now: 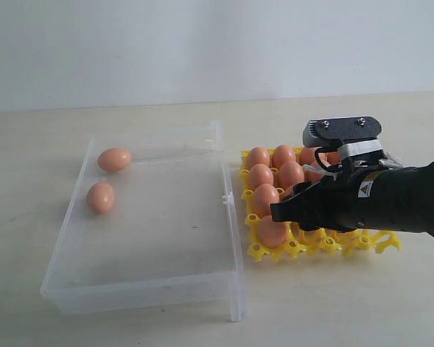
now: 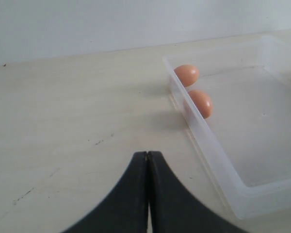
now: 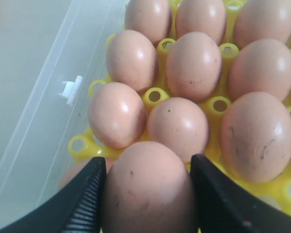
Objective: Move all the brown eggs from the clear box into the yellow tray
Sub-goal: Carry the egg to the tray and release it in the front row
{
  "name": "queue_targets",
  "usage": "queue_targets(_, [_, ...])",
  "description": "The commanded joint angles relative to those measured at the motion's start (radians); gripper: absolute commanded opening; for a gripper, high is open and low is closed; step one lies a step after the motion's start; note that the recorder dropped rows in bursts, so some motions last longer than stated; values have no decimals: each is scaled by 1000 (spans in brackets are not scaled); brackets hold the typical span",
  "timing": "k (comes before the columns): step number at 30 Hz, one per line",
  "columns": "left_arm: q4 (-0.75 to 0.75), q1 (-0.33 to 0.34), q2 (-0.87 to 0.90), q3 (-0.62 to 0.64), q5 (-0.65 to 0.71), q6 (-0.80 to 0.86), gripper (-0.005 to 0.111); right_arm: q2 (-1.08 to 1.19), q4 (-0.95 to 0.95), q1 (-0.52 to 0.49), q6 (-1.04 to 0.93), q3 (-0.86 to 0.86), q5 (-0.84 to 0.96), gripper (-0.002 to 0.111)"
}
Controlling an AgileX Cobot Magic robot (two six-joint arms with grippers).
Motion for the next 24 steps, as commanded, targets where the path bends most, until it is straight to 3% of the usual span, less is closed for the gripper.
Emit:
queue_targets(1, [-3,-4,-6,-4,-10,0,0,-3,1,-5,3,4,-16,20])
queue_targets(5, [-3,-4,-6,-4,-10,0,0,-3,1,-5,3,4,-16,28])
queue_targets(12, [-3,-4,-6,-4,-10,0,0,-3,1,-5,3,4,-16,52])
queue_targets(24, [-3,-4,-6,-4,-10,0,0,-3,1,-5,3,4,-16,54])
